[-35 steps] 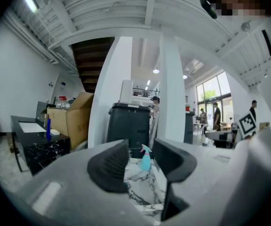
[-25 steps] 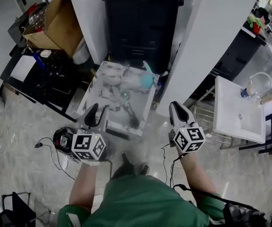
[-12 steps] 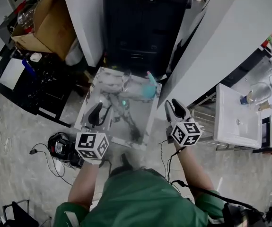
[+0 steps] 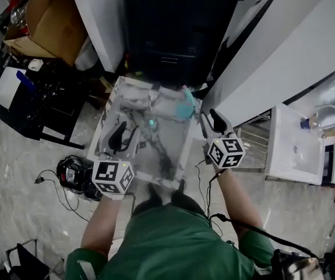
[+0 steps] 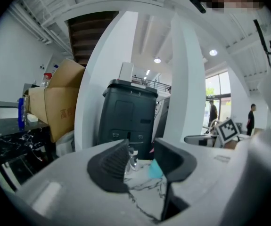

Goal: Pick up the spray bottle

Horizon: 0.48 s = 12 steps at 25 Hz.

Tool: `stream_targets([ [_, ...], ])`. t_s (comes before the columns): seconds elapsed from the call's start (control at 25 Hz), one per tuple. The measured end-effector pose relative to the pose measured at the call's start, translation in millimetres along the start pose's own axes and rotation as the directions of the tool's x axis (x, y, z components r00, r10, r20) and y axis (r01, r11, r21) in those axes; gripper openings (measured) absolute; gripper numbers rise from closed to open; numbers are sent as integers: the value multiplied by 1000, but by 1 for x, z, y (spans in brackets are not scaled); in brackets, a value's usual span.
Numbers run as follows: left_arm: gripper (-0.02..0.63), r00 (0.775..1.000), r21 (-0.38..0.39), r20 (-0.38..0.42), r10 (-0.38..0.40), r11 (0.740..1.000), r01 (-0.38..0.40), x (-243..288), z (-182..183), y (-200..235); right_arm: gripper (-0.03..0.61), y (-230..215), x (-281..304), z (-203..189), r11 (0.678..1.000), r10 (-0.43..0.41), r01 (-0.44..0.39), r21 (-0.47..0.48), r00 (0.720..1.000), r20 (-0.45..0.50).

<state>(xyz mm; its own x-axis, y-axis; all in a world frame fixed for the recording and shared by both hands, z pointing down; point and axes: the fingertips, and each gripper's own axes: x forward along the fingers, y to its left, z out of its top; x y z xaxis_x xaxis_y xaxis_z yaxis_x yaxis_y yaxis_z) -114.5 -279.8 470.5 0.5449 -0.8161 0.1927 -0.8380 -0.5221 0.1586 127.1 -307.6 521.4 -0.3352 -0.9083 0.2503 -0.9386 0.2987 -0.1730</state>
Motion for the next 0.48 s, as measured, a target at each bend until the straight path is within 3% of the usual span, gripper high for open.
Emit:
stream_targets([
  [0.48,173,998,8,-64,17,1000,-16,50,-29,-24,143,-20,59,-40,991,122,-126,-45,989,-82],
])
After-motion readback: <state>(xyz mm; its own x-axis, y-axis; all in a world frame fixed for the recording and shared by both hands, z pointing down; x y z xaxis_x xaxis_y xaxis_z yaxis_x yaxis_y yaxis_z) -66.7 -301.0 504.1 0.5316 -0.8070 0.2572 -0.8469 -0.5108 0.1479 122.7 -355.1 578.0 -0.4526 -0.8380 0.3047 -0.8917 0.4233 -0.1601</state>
